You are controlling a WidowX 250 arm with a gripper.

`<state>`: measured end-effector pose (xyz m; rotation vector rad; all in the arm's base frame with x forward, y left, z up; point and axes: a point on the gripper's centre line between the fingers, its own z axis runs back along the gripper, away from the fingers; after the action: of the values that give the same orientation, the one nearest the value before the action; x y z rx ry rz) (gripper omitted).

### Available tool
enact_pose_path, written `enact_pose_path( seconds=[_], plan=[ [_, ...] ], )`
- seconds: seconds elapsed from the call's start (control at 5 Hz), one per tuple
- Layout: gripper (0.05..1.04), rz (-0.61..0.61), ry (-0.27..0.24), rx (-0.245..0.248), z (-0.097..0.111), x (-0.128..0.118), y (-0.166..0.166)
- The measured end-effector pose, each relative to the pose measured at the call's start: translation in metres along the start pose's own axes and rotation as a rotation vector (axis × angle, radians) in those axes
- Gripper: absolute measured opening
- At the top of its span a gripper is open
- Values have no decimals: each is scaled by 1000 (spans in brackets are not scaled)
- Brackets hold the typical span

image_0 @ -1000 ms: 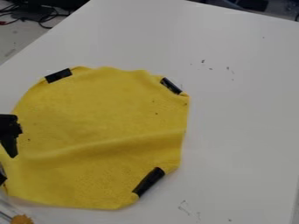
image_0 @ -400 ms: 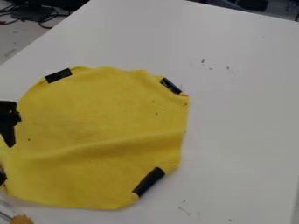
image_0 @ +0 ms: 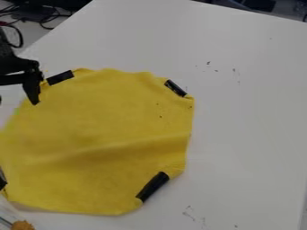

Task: Fold the cloth from top left to bottom right

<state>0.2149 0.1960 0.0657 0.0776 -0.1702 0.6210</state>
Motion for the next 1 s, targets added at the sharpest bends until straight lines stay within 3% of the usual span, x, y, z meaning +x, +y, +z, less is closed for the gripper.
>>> enact_pose_path(
  seconds=[0.4, 0.6, 1.0],
  plan=[
    [999, -253, 15, -71, -44, 90, -22],
    [999, -303, 16, -75, -56, 118, -21],
    [999, -359, 48, -51, -67, 123, -25]
  ],
)
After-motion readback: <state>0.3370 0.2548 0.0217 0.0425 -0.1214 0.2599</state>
